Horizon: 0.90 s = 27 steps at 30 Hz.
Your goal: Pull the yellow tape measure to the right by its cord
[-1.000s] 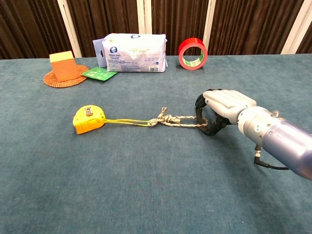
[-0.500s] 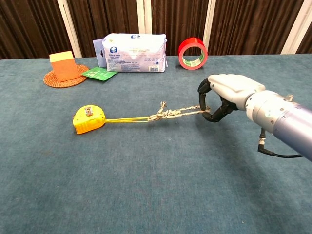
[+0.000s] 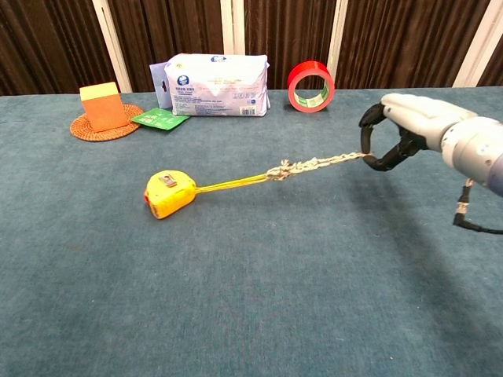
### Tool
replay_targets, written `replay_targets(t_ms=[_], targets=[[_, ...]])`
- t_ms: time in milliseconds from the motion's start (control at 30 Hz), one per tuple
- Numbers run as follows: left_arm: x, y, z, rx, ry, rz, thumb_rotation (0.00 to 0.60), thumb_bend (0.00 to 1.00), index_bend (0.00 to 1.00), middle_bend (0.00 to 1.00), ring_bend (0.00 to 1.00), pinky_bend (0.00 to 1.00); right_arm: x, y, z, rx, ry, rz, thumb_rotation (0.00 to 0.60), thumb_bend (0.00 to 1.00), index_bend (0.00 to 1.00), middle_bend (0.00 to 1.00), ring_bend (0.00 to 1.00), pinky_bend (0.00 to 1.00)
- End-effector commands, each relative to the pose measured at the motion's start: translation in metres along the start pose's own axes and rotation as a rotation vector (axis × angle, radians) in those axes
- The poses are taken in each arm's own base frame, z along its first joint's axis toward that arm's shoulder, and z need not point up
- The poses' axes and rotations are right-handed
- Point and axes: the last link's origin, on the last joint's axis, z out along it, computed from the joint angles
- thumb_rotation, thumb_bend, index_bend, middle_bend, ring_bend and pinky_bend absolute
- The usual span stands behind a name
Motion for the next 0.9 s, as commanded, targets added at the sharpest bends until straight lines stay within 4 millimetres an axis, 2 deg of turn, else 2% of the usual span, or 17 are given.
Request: replay_targets(t_ms=[33,900], targets=[[0.000,0.000,0.000,0.000,0.000,0.001,0.600,0.00,0.00,0.00,0.00,0.00,0.005,0.009,0.001,-0.022,0.012,-0.004,0.600,0.47,0.65,0.22,0.00,0.00],[0.000,0.002,-0.001,-0.005,0.007,0.013,0.600,0.00,0.00,0.00,0.00,0.00,0.049,0.098,0.008,-0.238,0.094,-0.070,0.600,0.47,0.65,0.22,0.00,0.00]])
